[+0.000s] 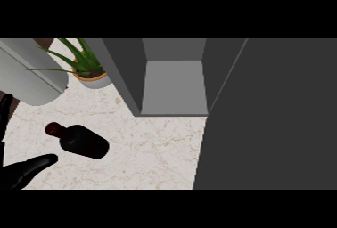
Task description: Pick up the wine, place it into the cabinet and close the cabinet
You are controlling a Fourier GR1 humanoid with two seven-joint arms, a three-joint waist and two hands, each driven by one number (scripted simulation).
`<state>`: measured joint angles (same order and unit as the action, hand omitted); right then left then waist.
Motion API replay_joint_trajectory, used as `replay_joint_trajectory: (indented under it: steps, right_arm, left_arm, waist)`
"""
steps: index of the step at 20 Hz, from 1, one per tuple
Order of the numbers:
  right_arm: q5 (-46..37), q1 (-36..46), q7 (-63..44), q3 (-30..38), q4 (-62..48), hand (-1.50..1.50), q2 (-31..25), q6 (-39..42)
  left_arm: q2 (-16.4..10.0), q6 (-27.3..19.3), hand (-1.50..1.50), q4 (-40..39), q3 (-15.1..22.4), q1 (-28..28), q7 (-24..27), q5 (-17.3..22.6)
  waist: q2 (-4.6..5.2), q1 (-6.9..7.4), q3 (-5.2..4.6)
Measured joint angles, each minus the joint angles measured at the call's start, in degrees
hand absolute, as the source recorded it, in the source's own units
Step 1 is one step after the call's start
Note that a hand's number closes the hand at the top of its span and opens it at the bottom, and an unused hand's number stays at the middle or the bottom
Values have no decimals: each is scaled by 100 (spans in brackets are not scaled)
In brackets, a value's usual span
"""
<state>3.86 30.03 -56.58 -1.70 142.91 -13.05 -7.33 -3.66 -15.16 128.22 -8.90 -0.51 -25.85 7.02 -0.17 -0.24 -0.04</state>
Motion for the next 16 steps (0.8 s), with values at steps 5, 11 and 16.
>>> replay_joint_trajectory:
  steps: [5, 11, 16]
  right_arm:
    - [-30, 125, -111, -144, -1, -150, 24, -74]
    - [-43, 371, -201, -38, -20, -150, -18, -145]
    - [-16, 304, -140, 26, -33, -150, -23, -109]
  left_arm:
    - [76, 255, -150, -448, -99, -309, 497, 113]
    - [211, 472, -150, -1039, -109, -604, 1084, 182]
    - [304, 528, -150, -1631, 8, -923, 1805, 237]
  waist:
    - [0, 3, 0]
    - [-1, 1, -1]
    - [3, 4, 1]
